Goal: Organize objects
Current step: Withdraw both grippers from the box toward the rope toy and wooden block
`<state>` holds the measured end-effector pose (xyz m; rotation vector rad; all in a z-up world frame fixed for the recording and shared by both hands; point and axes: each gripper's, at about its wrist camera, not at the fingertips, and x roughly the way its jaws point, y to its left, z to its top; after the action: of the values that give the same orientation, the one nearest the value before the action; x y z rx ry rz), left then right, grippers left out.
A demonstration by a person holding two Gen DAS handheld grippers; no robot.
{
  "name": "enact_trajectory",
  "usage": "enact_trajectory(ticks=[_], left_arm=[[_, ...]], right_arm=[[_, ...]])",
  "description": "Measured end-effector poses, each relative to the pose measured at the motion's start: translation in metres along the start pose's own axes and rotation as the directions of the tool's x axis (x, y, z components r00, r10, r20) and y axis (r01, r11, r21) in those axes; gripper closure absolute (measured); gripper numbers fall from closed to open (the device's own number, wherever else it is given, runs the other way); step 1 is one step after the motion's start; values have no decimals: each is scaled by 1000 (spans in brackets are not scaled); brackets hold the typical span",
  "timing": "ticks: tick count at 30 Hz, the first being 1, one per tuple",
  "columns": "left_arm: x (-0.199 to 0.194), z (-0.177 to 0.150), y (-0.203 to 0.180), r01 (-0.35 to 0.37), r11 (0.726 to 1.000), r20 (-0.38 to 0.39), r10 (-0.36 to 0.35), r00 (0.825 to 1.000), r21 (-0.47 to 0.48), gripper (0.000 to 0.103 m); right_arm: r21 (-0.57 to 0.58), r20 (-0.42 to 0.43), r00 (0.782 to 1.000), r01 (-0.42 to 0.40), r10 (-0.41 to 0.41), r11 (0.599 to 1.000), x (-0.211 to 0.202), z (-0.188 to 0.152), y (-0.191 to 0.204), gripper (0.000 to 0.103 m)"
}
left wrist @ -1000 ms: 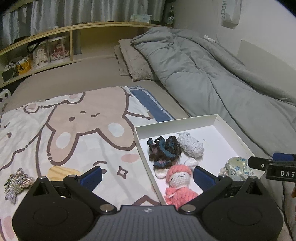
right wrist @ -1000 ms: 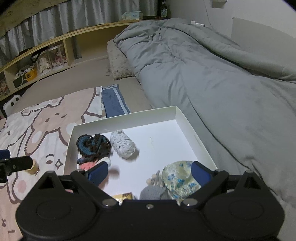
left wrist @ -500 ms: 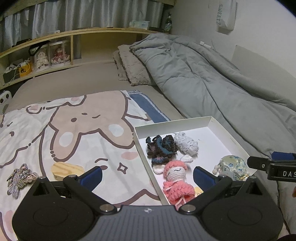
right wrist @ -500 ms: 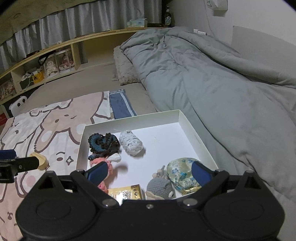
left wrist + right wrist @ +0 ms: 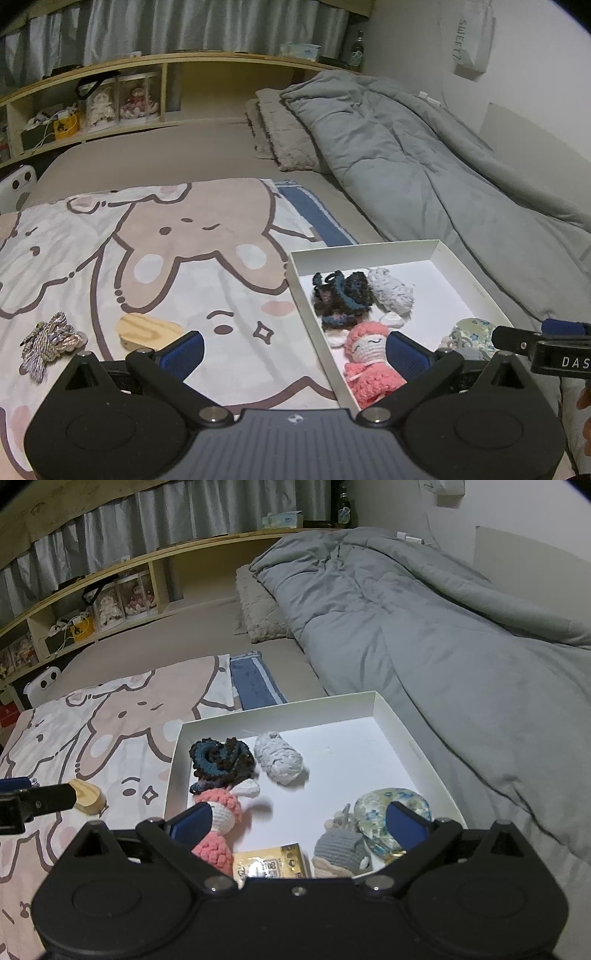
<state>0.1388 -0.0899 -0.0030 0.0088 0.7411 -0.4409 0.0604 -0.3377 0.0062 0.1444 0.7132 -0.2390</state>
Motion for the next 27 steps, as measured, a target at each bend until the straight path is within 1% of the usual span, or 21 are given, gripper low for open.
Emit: enact_trajectory(ticks=[3,8,16,22,27], left_arm=[[0,-1,9,-19,1000,2,19,1000,-12,0],[-1,0,30,-54,997,3,55,998,-62,0],[-5,6,69,-152,978,20,157,987,-143,0],[-9,9,102,-216,950,25,227,973,-227,0],[-12,12,129,-282,913,19,300,954,-295,0]], right_arm=[[-2,12,1000,-9,9,1000,2,1,4,0],[-3,44,998,-39,39,999,7,6,16,0],[-43,63,993,-102,104,994,20,20,51,0],[-81,60,985,-158,163,984,31,28,84,0],[-100,52,975,-210,216,973,38,32,109,0]])
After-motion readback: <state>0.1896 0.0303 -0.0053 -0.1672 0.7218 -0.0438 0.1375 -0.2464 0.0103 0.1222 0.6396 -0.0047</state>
